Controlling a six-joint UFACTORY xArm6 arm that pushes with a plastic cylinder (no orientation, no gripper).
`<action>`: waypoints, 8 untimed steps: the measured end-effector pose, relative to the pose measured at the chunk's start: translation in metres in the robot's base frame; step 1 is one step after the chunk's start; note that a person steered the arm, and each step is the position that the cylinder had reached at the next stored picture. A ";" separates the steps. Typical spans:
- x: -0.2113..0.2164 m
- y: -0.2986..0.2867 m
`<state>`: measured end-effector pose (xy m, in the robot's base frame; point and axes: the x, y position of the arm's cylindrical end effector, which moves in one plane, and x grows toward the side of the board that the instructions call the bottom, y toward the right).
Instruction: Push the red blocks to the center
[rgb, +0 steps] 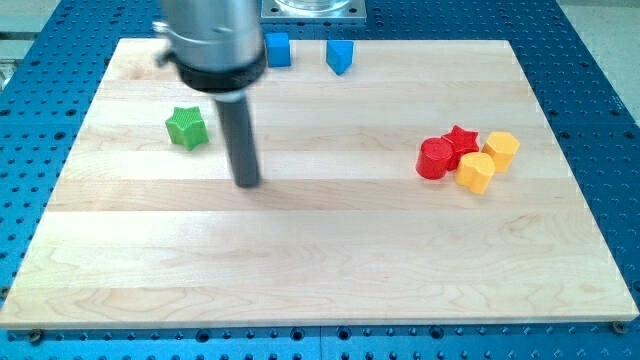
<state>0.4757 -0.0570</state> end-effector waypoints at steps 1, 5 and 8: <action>0.025 0.043; -0.019 0.304; -0.048 0.176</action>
<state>0.4273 0.1190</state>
